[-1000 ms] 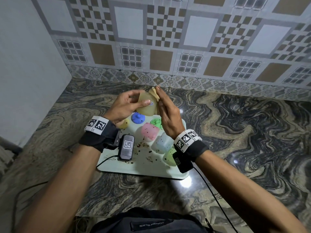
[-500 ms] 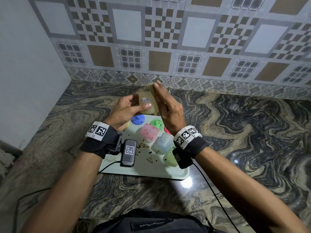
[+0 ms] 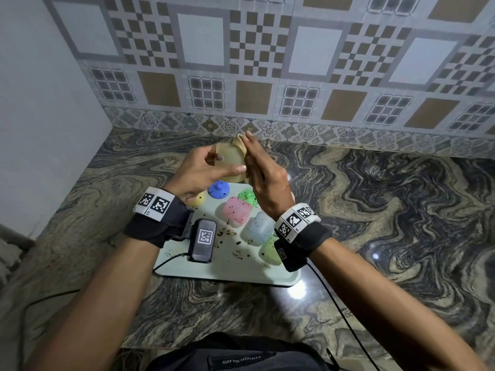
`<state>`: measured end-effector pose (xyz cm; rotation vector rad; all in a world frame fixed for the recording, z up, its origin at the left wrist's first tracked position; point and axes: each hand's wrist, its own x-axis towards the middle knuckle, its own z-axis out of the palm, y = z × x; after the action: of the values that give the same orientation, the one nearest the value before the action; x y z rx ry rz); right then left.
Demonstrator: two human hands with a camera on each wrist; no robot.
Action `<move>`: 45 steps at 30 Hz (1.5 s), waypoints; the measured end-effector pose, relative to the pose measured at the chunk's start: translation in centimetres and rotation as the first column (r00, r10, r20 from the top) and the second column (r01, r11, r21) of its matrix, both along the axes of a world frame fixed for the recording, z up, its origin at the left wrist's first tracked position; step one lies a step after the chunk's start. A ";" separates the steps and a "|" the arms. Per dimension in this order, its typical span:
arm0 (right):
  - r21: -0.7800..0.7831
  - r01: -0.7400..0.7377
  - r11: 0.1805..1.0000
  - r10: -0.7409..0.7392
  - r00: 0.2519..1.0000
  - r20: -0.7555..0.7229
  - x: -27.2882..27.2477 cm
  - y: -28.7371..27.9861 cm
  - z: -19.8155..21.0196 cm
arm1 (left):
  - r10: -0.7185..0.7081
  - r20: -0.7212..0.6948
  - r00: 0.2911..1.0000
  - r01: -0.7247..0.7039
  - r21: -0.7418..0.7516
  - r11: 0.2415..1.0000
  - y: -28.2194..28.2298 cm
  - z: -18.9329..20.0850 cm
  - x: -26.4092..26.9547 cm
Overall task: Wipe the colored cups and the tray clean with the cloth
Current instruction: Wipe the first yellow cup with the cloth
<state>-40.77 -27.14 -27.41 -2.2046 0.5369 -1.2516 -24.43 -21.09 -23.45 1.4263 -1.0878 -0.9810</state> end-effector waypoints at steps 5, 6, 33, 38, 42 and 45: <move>0.079 0.049 0.996 -0.052 0.998 0.037 0.1 -0.1 0.2 | -0.023 -0.217 0.976 0.026 0.014 1.000 0.4 0.6 0.6; 0.072 0.065 0.995 -0.068 0.997 0.045 0.2 0.0 0.2 | -0.040 -0.232 0.972 0.048 0.029 0.998 0.4 0.6 0.5; -0.053 0.029 0.998 -0.030 0.999 -0.023 0.0 0.4 -0.2 | -0.027 -0.276 0.961 0.028 -0.002 1.000 0.6 0.2 -0.4; -0.082 -0.036 0.996 0.034 0.999 -0.026 -0.1 0.3 -0.1 | -0.050 -0.239 0.970 0.040 -0.046 0.998 0.8 0.1 0.0; -0.067 -0.038 0.997 0.038 0.999 0.008 -0.1 0.0 0.3 | -0.148 -0.318 0.936 0.128 -0.085 0.988 1.1 0.2 0.1; -0.037 -0.027 0.999 0.027 1.000 0.009 0.1 0.0 0.4 | -0.186 -0.320 0.929 0.172 -0.071 0.982 1.1 0.3 0.0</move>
<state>-40.63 -27.18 -27.00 -2.2279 0.4826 -1.2662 -24.40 -20.01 -23.17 1.0944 -0.9951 -1.2681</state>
